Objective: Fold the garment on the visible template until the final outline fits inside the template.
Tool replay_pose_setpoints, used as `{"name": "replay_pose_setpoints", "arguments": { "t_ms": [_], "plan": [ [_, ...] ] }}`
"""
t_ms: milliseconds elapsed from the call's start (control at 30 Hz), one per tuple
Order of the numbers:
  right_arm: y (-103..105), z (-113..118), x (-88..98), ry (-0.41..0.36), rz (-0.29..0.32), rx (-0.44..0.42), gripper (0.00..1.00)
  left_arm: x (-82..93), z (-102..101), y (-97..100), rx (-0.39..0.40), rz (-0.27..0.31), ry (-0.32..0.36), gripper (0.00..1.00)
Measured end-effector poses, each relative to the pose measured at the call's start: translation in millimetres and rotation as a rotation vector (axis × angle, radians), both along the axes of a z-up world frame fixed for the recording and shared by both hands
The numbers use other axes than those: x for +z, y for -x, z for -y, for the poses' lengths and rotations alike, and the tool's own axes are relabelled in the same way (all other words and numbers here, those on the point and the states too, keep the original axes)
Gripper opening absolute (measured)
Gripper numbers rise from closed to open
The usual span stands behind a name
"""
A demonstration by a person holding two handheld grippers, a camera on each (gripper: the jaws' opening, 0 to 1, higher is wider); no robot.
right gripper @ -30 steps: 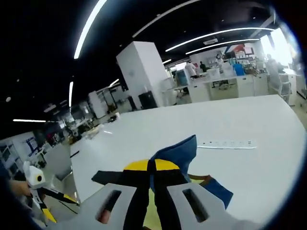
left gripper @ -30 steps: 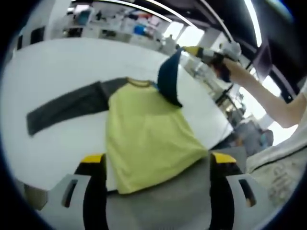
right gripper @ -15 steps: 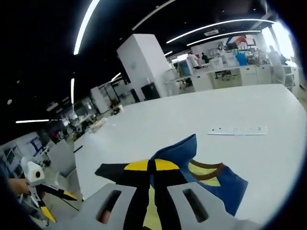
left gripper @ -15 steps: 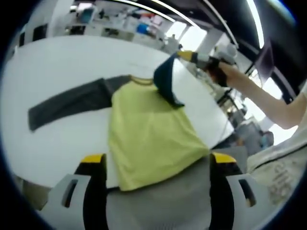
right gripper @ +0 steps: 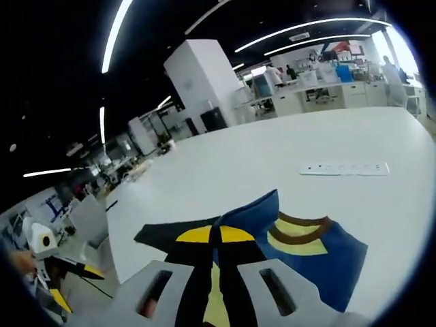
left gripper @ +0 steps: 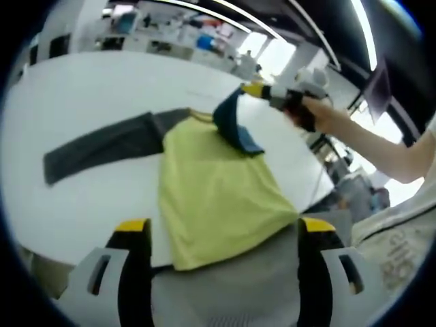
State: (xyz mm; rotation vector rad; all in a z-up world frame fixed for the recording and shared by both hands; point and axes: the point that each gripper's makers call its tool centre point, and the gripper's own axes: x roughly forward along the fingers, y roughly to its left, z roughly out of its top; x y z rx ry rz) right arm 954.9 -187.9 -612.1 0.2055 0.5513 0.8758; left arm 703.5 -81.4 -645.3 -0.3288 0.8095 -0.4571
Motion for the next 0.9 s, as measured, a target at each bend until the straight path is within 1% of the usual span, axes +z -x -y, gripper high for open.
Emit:
{"name": "replay_pose_setpoints", "arguments": {
  "t_ms": [67,200,367,533,700,733,900],
  "plan": [
    [0,-3,-6.7,-0.003,-0.019,0.003,0.02,-0.8,0,0.6,0.002,-0.003,0.001,0.84],
    [3,-8,-15.7,0.004,-0.035,0.013,0.02,-0.2,0,1.0,0.000,-0.003,0.004,0.84],
    [7,-15,-24.3,0.015,-0.047,0.026,0.02,-1.1,-1,0.8,0.000,-0.005,0.003,0.84],
    [6,-21,-32.4,0.015,-0.058,0.025,0.02,-1.2,-2,0.8,0.003,-0.006,0.001,0.84],
    [9,-33,-48.4,0.039,-0.073,0.047,0.02,-2.5,-4,1.7,0.007,-0.010,0.001,0.84],
    [11,-37,-54.4,0.048,-0.081,0.053,0.02,-3.3,-4,2.1,0.005,-0.011,0.002,0.84],
    [19,-51,-69.8,0.076,-0.090,0.082,0.02,-8.5,-4,3.0,0.013,-0.024,0.007,0.84]
  ]
}}
